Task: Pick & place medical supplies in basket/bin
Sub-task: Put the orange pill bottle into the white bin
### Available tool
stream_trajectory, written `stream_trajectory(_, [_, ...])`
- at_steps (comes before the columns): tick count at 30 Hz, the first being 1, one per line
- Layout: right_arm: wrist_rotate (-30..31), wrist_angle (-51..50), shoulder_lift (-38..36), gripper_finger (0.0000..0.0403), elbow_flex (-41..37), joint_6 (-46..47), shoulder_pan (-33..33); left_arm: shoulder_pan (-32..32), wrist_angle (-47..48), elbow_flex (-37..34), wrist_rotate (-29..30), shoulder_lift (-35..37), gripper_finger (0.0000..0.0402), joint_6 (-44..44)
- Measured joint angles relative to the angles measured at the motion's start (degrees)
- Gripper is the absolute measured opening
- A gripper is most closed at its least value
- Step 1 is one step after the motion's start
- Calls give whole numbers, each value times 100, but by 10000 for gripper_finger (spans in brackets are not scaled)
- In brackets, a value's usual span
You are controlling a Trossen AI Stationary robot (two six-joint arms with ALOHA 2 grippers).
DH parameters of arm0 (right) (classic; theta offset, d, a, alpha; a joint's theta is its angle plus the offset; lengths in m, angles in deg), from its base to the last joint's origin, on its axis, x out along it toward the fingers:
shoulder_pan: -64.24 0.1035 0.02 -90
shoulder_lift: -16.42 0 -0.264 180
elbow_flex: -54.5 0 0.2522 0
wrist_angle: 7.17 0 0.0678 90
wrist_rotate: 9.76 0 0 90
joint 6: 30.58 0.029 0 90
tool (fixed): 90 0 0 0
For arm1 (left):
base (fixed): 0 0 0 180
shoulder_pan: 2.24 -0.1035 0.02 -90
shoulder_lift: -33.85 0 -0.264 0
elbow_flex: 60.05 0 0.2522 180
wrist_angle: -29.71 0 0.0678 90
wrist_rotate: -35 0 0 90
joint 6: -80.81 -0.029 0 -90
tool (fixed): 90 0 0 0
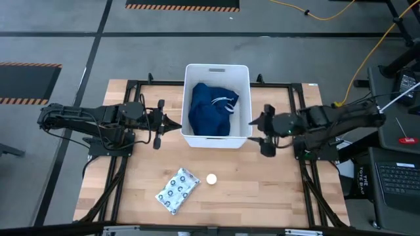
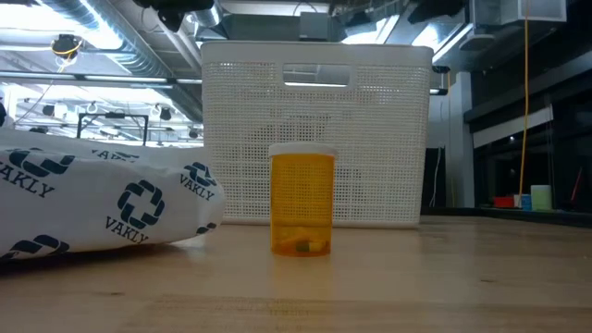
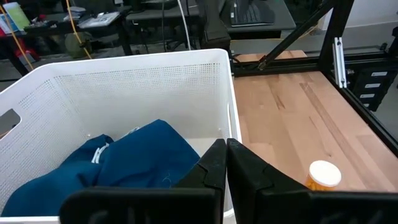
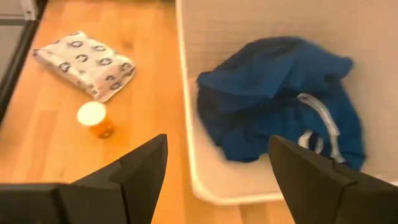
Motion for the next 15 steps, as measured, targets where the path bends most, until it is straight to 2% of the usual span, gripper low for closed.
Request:
stream_trajectory(4, [-8, 597, -253, 279, -620, -21, 272, 0, 0, 0, 2, -2, 6, 2])
stream_trajectory(8, [-6, 1141, -168, 279, -1060, -229, 588, 0, 0, 0, 0, -1, 7, 1])
stream_trajectory(15, [-17, 1297, 185, 279, -1194, 175, 1010, 0, 0, 0, 2, 0, 13, 0])
